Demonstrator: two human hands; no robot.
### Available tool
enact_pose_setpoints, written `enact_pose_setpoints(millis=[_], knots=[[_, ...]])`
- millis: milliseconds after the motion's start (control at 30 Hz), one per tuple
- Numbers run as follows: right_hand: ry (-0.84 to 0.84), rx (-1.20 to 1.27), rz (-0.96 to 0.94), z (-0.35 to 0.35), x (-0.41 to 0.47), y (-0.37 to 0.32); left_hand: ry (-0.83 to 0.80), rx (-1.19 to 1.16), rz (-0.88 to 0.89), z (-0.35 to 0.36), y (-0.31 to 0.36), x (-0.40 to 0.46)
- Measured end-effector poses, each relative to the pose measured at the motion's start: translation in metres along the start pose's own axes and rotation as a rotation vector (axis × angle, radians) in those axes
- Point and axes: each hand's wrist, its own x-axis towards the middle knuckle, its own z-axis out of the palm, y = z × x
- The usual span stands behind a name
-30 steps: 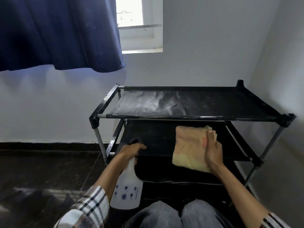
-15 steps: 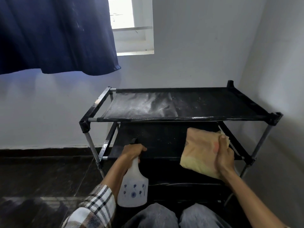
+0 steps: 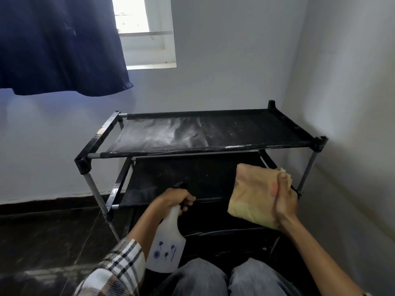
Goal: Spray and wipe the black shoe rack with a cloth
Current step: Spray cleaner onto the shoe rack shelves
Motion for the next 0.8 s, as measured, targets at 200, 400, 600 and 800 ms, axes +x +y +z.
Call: enact_pose_setpoints(millis=[200,400,600,800], knots=[[0.015,0.045,-0.012,-0.014,0.009,-0.005,0.027,-0.026,0.039,0.022,0.013,-0.001],[0.049,0.094,-0.02,-0.021,0.024,-0.006,0.022,0.017,-0.043,0.049,0.036,0.006],[0.066,0.098,-0.011,-0.025,0.031,0.004,0.018,-0.006,0.04,0.072,0.053,0.016],[0.107,0.15,-0.004,-0.029,0.036,0.022,0.04,0.023,-0.001,0.092,0.059,0.018]])
